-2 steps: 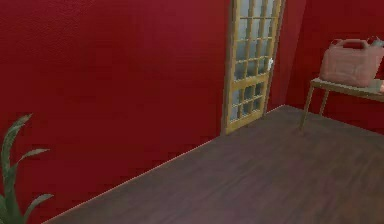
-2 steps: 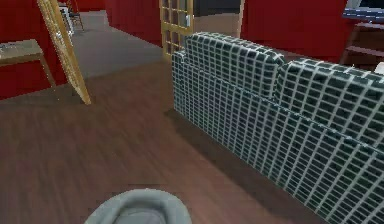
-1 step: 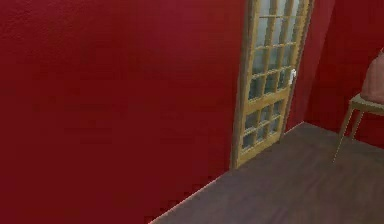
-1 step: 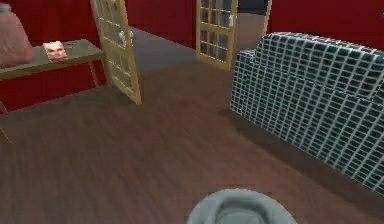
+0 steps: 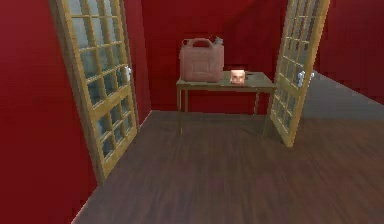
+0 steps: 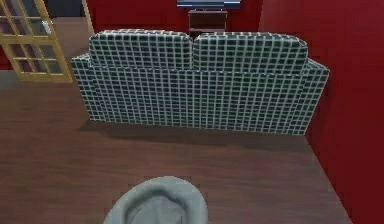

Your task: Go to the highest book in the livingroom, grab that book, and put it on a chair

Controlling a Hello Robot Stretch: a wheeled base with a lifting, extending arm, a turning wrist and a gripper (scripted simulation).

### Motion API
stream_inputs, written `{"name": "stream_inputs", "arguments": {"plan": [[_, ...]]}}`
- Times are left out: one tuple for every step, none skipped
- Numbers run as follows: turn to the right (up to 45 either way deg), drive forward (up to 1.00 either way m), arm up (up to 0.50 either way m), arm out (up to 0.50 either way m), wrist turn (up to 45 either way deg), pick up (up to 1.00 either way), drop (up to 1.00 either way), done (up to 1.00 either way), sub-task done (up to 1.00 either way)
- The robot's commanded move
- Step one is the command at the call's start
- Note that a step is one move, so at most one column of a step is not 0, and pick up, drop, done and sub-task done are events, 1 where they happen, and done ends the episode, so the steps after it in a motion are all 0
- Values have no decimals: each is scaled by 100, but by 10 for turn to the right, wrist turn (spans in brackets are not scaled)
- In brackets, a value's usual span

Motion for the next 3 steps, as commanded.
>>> {"name": "stream_inputs", "arguments": {"plan": [[30,0,0,0,0,0,0,0,0],[0,60,0,0,0,0,0,0,0],[360,0,0,0,0,0,0,0,0]]}}
